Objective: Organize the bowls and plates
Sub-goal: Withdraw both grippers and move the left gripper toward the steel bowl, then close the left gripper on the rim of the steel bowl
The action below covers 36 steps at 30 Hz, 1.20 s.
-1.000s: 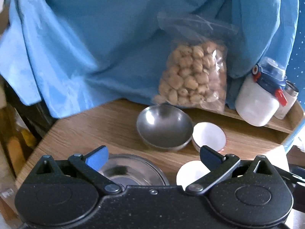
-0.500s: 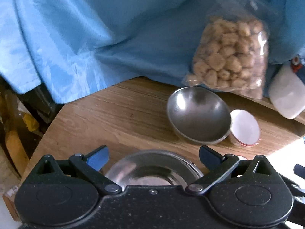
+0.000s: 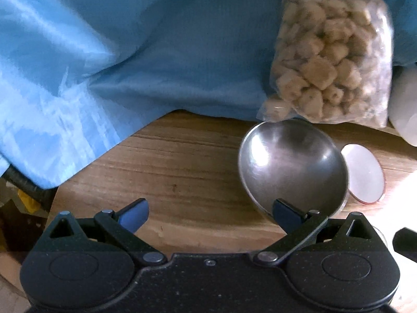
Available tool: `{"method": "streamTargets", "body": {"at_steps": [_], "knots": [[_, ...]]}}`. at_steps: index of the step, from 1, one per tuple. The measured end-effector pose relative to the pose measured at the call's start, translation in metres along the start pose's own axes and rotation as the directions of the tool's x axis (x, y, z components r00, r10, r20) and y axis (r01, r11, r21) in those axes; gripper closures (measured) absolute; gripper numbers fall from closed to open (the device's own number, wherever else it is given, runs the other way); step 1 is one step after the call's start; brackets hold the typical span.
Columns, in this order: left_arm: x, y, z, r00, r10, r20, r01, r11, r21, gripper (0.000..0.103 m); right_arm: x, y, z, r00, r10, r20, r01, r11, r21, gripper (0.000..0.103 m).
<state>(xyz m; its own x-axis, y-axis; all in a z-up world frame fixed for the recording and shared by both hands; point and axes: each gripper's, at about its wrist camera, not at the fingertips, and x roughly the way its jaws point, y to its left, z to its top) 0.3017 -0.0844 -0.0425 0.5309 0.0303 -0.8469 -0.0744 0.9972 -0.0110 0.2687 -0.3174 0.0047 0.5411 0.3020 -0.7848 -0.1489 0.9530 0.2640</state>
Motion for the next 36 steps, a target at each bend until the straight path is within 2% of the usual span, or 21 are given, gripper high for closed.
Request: {"method": "streamTargets", "body": {"at_steps": [4, 6, 9, 13, 17, 23, 25, 27, 30, 34, 36], "knots": [[0.011, 0.007, 0.012, 1.0, -0.015, -0.023, 0.015, 1.0, -0.007, 0.002, 0.009, 0.0, 0.007, 0.999, 0.025, -0.035, -0.024, 0.999, 0.031, 0.012], [0.016, 0.009, 0.017, 0.998, -0.034, -0.044, 0.034, 0.999, -0.004, 0.001, 0.013, -0.001, 0.01, 0.998, 0.034, -0.046, -0.032, 0.999, 0.043, 0.013], [0.021, 0.011, 0.025, 0.999, -0.04, -0.033, 0.041, 0.999, 0.0, 0.001, 0.021, -0.004, 0.016, 0.996, 0.061, -0.06, -0.057, 0.996, 0.07, 0.015], [0.025, 0.011, 0.036, 0.999, -0.046, -0.02, 0.046, 0.999, 0.0, 0.001, 0.035, -0.004, 0.024, 0.991, 0.095, -0.091, -0.087, 0.992, 0.087, 0.027], [0.034, 0.007, 0.042, 0.998, -0.04, -0.054, 0.04, 0.999, 0.012, 0.001, 0.045, -0.002, 0.028, 0.983, 0.138, -0.12, -0.125, 0.986, 0.109, 0.03], [0.044, 0.007, 0.045, 0.995, -0.053, -0.084, 0.054, 0.998, 0.011, 0.005, 0.057, -0.001, 0.032, 0.976, 0.152, -0.153, -0.13, 0.981, 0.142, 0.044], [0.046, 0.008, 0.047, 0.994, -0.065, -0.092, 0.066, 0.998, 0.009, 0.01, 0.061, -0.001, 0.033, 0.976, 0.151, -0.159, -0.127, 0.981, 0.15, 0.047], [0.049, 0.008, 0.048, 0.992, -0.079, -0.103, 0.08, 0.997, 0.011, 0.023, 0.066, -0.001, 0.034, 0.975, 0.147, -0.167, -0.121, 0.98, 0.157, 0.053], [0.055, 0.011, 0.05, 0.985, -0.132, -0.109, 0.134, 0.991, 0.004, 0.034, 0.073, 0.0, 0.034, 0.975, 0.138, -0.175, -0.109, 0.98, 0.166, 0.061], [0.059, 0.012, 0.051, 0.976, -0.19, -0.109, 0.19, 0.982, -0.014, 0.044, 0.076, 0.005, 0.034, 0.975, 0.133, -0.179, -0.104, 0.982, 0.158, 0.063], [0.061, 0.011, 0.052, 0.972, -0.207, -0.114, 0.207, 0.978, -0.013, 0.058, 0.079, 0.008, 0.034, 0.974, 0.133, -0.183, -0.106, 0.983, 0.151, 0.065]]}}
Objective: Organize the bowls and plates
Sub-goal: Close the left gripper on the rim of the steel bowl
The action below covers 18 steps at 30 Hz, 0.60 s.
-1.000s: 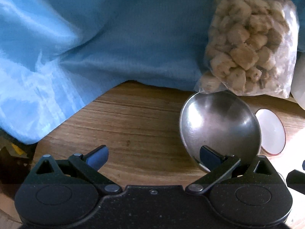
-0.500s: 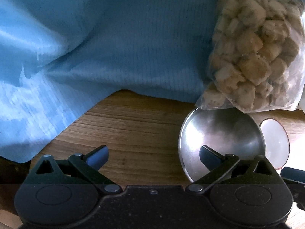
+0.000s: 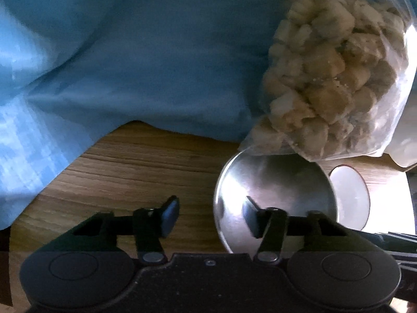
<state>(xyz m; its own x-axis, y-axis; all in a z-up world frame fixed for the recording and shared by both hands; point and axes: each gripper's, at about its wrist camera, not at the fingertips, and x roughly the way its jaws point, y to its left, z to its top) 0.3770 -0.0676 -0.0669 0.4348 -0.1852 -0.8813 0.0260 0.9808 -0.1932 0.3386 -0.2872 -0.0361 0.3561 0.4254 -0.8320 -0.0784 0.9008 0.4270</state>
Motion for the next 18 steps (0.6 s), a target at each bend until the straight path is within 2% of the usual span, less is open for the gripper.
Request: {"method": "streamTargets", "body": {"at_steps": [2, 7, 9, 13, 16, 18], "knots": [[0.002, 0.0, 0.002, 1.0, -0.023, -0.009, 0.023, 1.0, -0.002, 0.062, 0.001, 0.0, 0.0, 1.0, -0.003, -0.002, 0.003, 1.0, 0.002, 0.066], [0.005, -0.001, 0.004, 0.998, -0.058, -0.026, 0.057, 0.998, -0.026, 0.063, 0.006, 0.0, 0.005, 1.0, -0.014, -0.006, 0.014, 1.0, 0.01, 0.066], [0.008, -0.001, 0.003, 0.996, -0.076, -0.038, 0.074, 0.996, -0.039, 0.073, 0.008, 0.0, 0.008, 1.0, -0.009, -0.008, 0.01, 1.0, 0.016, 0.068], [0.01, 0.004, -0.002, 0.998, -0.044, -0.047, 0.041, 0.997, -0.067, 0.088, 0.011, -0.001, 0.011, 1.0, -0.01, -0.021, 0.011, 1.0, 0.028, 0.076], [0.005, 0.011, -0.007, 0.997, -0.062, -0.047, 0.058, 0.994, -0.093, 0.089, 0.01, -0.002, 0.011, 0.999, -0.005, -0.038, 0.006, 1.0, 0.029, 0.076], [-0.001, 0.011, -0.013, 0.998, -0.051, -0.026, 0.049, 0.996, -0.073, 0.089, 0.007, -0.002, 0.008, 0.999, 0.005, -0.047, -0.004, 1.0, 0.025, 0.076]]}}
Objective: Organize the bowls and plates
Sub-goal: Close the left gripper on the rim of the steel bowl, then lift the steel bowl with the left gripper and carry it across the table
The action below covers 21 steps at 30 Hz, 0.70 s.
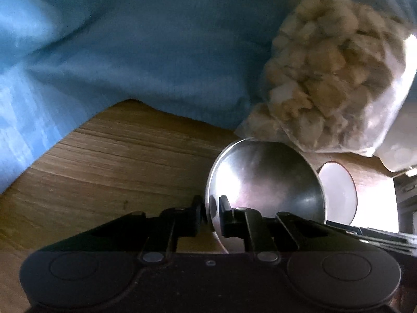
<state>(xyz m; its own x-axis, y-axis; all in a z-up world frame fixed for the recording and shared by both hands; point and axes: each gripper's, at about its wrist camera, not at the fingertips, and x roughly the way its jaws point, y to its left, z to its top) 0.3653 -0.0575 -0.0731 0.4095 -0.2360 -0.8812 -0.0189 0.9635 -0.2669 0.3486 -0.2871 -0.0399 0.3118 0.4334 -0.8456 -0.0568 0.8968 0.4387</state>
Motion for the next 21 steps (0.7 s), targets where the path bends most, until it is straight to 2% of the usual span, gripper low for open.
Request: {"method": "streamTargets", "body": {"at_steps": [4, 14, 21], "knots": [[-0.016, -0.003, -0.015, 0.999, 0.021, 0.037, -0.022, 1.0, 0.017, 0.088, -0.005, 0.004, -0.005, 1.0, 0.024, -0.015, -0.024, 0.999, -0.023, 0.076], [-0.044, -0.008, -0.045, 0.995, 0.048, 0.09, -0.044, 0.998, -0.041, 0.087, -0.018, 0.014, -0.02, 0.995, 0.093, -0.033, -0.095, 0.993, -0.075, 0.078], [-0.071, -0.024, -0.065, 0.984, -0.007, 0.179, 0.013, 0.999, -0.033, 0.087, -0.051, -0.002, -0.033, 0.992, 0.123, -0.015, -0.124, 0.989, -0.078, 0.078]]}}
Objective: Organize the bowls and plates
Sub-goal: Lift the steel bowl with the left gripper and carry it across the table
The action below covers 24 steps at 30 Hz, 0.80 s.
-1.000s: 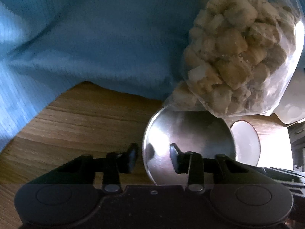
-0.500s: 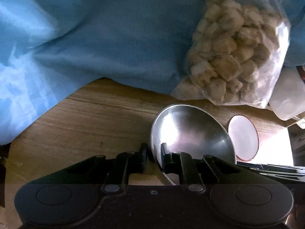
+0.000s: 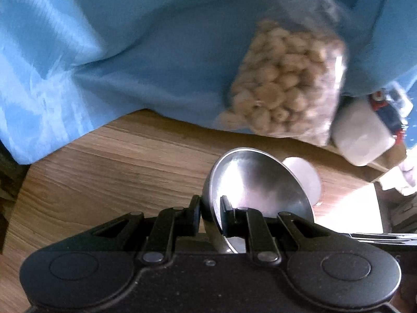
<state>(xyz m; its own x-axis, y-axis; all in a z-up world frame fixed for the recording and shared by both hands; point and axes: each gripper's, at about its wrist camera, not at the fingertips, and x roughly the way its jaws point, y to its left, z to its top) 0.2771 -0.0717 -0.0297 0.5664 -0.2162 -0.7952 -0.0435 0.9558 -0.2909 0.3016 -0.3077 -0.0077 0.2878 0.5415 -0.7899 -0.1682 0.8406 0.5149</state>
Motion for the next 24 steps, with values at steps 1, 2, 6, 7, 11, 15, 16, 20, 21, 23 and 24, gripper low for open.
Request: {"method": "streamTargets", "body": {"at_steps": [1, 2, 6, 7, 11, 15, 16, 20, 21, 23, 24], "knots": [[-0.004, -0.005, -0.001, 1.0, -0.014, 0.008, 0.014, 1.0, 0.003, 0.087, -0.007, -0.003, -0.002, 1.0, -0.001, 0.01, 0.001, 1.0, 0.003, 0.078], [-0.007, -0.012, -0.002, 1.0, -0.028, 0.014, 0.028, 1.0, 0.009, 0.087, -0.013, -0.006, -0.003, 1.0, -0.002, 0.018, 0.002, 1.0, 0.007, 0.078], [-0.011, -0.038, -0.007, 0.996, -0.085, 0.024, 0.084, 0.995, 0.05, 0.086, -0.045, -0.026, -0.011, 0.998, -0.018, 0.055, 0.016, 0.999, 0.028, 0.078], [-0.012, -0.046, -0.008, 0.995, -0.101, 0.021, 0.1, 0.993, 0.065, 0.086, -0.052, -0.031, -0.013, 0.998, -0.024, 0.062, 0.022, 0.999, 0.033, 0.078], [-0.012, -0.082, -0.018, 0.989, -0.149, -0.008, 0.149, 0.981, 0.121, 0.086, -0.077, -0.052, -0.026, 0.995, -0.059, 0.081, 0.055, 0.997, 0.056, 0.078], [-0.003, -0.113, -0.029, 0.981, -0.188, -0.05, 0.194, 0.967, 0.162, 0.086, -0.103, -0.079, -0.039, 0.991, -0.096, 0.097, 0.087, 0.992, 0.089, 0.078], [-0.002, -0.12, -0.032, 0.979, -0.196, -0.062, 0.204, 0.963, 0.174, 0.085, -0.11, -0.087, -0.043, 0.989, -0.106, 0.102, 0.096, 0.99, 0.101, 0.078], [0.009, -0.151, -0.045, 0.972, -0.203, -0.117, 0.225, 0.948, 0.224, 0.085, -0.131, -0.111, -0.056, 0.985, -0.132, 0.111, 0.115, 0.982, 0.151, 0.078], [0.011, -0.159, -0.048, 0.971, -0.202, -0.131, 0.229, 0.944, 0.237, 0.085, -0.135, -0.117, -0.06, 0.984, -0.139, 0.109, 0.12, 0.98, 0.161, 0.078], [0.015, -0.171, -0.055, 0.967, -0.202, -0.153, 0.236, 0.937, 0.256, 0.085, -0.142, -0.128, -0.064, 0.984, -0.15, 0.1, 0.132, 0.976, 0.172, 0.078], [0.017, -0.175, -0.058, 0.966, -0.202, -0.161, 0.239, 0.935, 0.262, 0.085, -0.143, -0.133, -0.066, 0.983, -0.155, 0.095, 0.136, 0.975, 0.178, 0.078]]}}
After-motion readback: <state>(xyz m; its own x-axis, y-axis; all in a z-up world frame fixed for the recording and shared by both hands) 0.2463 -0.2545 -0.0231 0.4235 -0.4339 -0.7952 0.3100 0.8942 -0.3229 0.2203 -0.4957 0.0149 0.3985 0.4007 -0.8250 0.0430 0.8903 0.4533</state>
